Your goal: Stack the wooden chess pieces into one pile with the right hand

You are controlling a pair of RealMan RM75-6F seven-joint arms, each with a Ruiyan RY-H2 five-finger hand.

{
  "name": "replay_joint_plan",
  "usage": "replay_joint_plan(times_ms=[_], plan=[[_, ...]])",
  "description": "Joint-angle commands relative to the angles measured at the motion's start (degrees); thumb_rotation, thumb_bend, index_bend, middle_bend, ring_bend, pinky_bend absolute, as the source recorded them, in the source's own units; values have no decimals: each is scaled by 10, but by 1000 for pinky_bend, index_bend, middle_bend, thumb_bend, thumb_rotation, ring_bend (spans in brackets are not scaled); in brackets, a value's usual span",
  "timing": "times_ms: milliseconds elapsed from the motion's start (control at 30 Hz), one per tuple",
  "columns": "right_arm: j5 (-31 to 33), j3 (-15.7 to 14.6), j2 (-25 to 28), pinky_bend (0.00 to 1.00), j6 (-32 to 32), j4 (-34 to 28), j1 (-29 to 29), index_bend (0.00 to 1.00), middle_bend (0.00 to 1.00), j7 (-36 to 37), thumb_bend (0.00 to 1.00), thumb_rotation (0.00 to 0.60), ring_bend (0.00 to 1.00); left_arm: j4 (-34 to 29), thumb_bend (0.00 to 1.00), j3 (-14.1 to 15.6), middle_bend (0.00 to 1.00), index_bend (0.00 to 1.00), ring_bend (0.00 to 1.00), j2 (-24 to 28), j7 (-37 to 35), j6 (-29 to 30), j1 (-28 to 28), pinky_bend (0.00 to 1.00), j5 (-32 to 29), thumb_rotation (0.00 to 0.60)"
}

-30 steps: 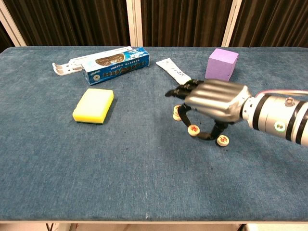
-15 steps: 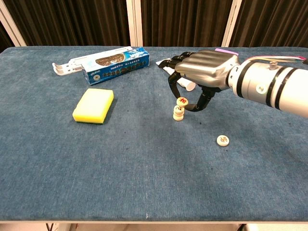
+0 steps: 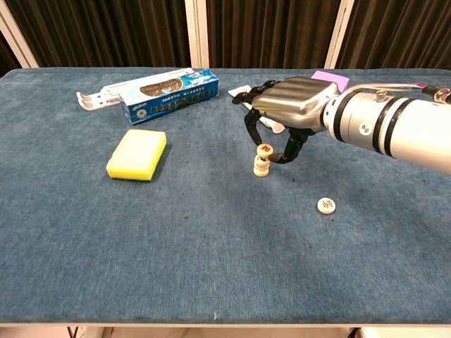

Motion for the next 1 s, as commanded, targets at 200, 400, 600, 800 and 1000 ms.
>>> replay_joint_plan(times_ms=[200, 400, 600, 800, 1000], plan=[[5, -6, -1, 26, 2, -1, 5, 501, 42, -2, 476, 600, 0, 1, 0, 0, 7, 75, 0, -1, 0, -2, -1, 0, -2, 600], [7, -10, 0, 26, 4, -3, 7, 495, 42, -3, 476, 600, 0, 1, 0, -1, 7, 76, 0, -1, 0, -2, -1, 0, -2, 600], [-7, -14, 9, 26, 22, -22, 1, 467, 30, 7, 475, 600, 0, 2, 0, 0, 7, 76, 0, -1, -1, -1, -1, 0, -1, 600], [-89, -47, 57, 26, 103, -80, -51, 436, 22, 51, 449, 600, 0, 7, 0, 0, 7, 75, 0, -3, -7, -3, 1, 0, -4, 600], [-152, -113, 92, 21, 153, -101, -113, 470, 3, 88, 385, 600, 0, 9, 0, -1, 7, 76, 0, -5, -11, -2, -1, 0, 0, 600]])
